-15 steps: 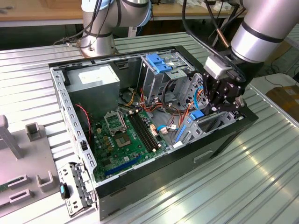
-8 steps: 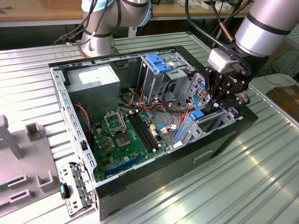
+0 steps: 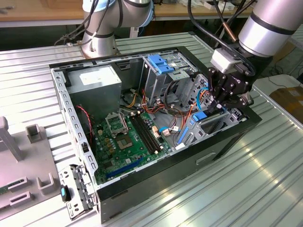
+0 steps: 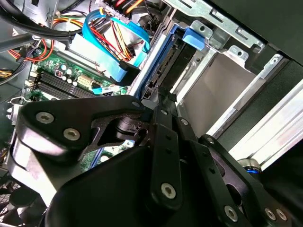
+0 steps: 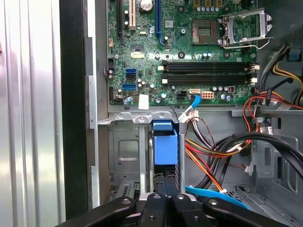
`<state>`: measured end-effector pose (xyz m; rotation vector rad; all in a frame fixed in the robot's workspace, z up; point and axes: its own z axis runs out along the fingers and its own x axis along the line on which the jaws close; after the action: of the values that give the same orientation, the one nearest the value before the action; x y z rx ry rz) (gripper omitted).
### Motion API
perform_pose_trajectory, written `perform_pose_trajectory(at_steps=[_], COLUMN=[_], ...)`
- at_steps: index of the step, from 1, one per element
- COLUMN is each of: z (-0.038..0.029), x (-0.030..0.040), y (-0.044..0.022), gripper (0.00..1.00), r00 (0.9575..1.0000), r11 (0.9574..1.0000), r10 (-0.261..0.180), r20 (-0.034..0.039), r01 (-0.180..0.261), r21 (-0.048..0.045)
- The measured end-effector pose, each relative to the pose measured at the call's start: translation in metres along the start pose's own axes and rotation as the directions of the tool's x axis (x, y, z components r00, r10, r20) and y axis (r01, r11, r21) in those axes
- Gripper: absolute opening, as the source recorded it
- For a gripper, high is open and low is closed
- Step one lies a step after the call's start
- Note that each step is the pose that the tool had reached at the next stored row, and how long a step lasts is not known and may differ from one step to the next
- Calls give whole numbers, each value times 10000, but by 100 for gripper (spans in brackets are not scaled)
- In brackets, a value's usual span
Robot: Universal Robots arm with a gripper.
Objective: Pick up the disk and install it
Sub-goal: 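Insert the disk into the insertion slot, then insert the first disk wire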
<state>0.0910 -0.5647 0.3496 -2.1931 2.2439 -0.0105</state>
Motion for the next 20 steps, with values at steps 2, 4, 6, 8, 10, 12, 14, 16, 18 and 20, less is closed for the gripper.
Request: perform_pose_trajectory(at_steps=[2,4,6,8,10,12,14,16,18,20], z=[-1,-1,-2,-5,-20,-144,-331,-457,-466,-466], x=[0,0,0,0,0,-6,-11,-14,-13,-13], y=[0,0,0,0,0,-2,-2,-3,-4,-4], gripper=[11,11,11,11,11,11,11,11,11,11], r00=[10000,10000,10000,10000,10000,9999,9999,9999,9999,9999], r11=[10000,10000,10000,10000,10000,10000,10000,10000,10000,10000], r10=[1,0,0,0,-22,-68,-68,-68,-67,-67], r20=[-1,0,0,-2,-21,-95,-122,-123,-121,-120], r01=[-1,0,0,0,22,68,68,68,67,67], r21=[0,0,0,0,-5,-4,-3,-3,-3,-3])
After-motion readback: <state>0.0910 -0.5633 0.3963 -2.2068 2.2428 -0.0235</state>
